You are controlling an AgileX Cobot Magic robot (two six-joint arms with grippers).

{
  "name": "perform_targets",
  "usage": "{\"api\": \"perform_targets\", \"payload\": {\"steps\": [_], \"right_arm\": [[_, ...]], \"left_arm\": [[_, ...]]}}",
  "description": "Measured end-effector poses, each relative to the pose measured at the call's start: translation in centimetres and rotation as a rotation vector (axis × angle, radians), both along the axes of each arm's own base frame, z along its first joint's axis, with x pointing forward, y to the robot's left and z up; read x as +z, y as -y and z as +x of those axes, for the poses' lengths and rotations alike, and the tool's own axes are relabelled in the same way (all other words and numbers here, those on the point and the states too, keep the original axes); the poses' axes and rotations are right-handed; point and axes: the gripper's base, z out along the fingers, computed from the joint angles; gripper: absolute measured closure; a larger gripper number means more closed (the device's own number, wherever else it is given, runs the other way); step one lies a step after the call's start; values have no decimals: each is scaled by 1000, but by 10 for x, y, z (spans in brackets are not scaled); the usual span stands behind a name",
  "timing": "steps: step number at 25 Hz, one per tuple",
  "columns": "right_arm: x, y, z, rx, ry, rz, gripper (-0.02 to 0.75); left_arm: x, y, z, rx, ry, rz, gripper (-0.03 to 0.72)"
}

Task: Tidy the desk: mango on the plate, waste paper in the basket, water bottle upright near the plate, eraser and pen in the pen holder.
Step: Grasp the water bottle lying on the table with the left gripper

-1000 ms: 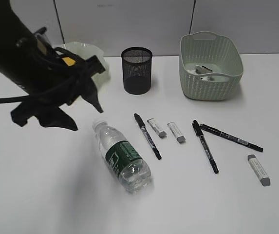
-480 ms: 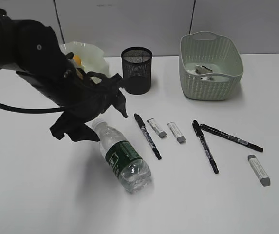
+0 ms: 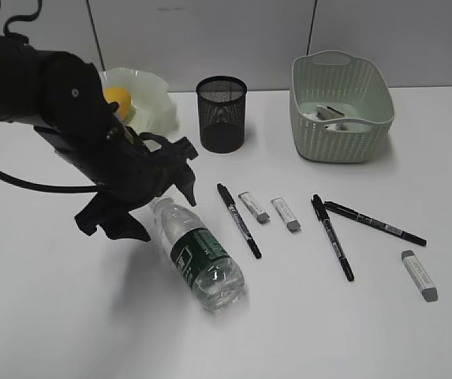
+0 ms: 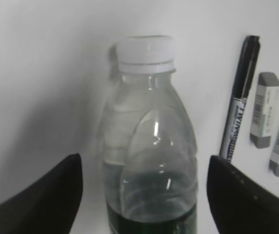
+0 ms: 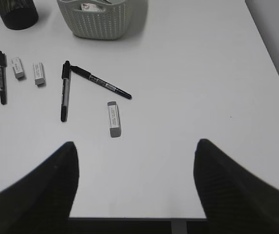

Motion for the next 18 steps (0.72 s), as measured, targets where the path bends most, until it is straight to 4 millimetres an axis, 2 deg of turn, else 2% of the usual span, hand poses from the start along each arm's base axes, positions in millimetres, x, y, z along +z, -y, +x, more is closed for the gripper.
{"api": "perform_targets", "payload": {"steps": [4,9,13,18], "right_arm": [[0,0,0,-5,-1,6,163],[0,0,0,-7,-1,5,202],[0,1,0,-8,0,4,227],[0,1,0,-8,0,4,231]], "left_arm": [[-14,6,9,2,-27,13,89],[-15,21,26,-75,-65,56,92],[-19,23,31,-169,-128,151,95],[-21,24,34,-184,-116,163,97]]}}
